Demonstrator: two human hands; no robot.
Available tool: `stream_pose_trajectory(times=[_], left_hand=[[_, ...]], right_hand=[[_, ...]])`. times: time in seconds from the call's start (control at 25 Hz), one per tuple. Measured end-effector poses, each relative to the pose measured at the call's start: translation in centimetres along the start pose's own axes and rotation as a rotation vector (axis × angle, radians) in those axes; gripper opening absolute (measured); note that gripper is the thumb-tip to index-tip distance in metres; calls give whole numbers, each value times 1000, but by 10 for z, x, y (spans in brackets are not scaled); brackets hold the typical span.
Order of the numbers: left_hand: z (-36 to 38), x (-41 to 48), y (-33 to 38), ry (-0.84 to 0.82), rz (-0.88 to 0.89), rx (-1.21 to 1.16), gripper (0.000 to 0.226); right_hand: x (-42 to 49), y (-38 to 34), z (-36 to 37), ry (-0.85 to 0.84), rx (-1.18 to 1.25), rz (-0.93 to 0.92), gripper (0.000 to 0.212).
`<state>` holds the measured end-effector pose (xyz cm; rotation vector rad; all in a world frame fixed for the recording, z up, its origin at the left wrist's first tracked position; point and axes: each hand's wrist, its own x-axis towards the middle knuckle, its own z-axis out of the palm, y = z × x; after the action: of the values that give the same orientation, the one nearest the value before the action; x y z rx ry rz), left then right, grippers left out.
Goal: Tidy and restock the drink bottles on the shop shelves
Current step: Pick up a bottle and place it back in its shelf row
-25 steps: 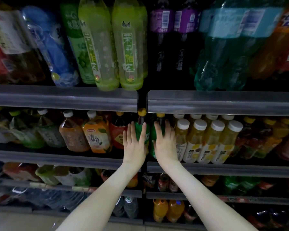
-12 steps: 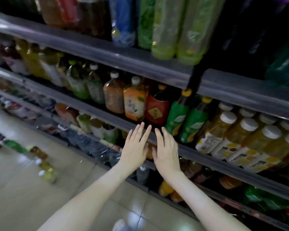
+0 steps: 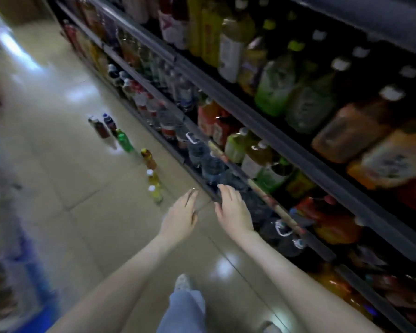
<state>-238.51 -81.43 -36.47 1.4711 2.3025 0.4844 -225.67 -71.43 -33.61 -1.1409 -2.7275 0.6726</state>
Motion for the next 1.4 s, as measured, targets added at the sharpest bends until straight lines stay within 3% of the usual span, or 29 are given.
stream_pose_trajectory(times=[0.28, 0.56, 0.72, 0.92, 1.0, 1.08, 1.16, 1.24, 1.32, 1.4], left_hand=[[-63, 58, -139, -61, -260, 16, 50], [-41, 174, -290, -107, -595, -162, 61], [25, 233, -398, -86, -653, -195, 60], [170, 260, -527, -206, -699, -241, 66], [211, 259, -565, -243, -700, -278, 68], [233, 254, -586, -251, -712, -326, 68], [231, 250, -598, -267, -696, -345, 69], [202, 254, -600, -295, -681, -370, 69], [147, 269, -591, -353, -602, -395, 73], [77, 291, -570, -329, -395, -331, 82]], right_hand=[[142, -72, 76, -224, 70, 71, 44], [298, -87, 221, -592, 62, 72, 42], [373, -88, 348, -658, -117, 37, 27], [423, -58, 548, -788, -265, 18, 57], [431, -40, 615, -876, -345, 55, 55], [434, -28, 656, -796, -367, 0, 46], [442, -36, 656, -836, -394, -17, 40], [456, -56, 621, -851, -272, 19, 30], [474, -85, 554, -786, -109, 20, 29], [489, -129, 462, -694, 38, -28, 31]])
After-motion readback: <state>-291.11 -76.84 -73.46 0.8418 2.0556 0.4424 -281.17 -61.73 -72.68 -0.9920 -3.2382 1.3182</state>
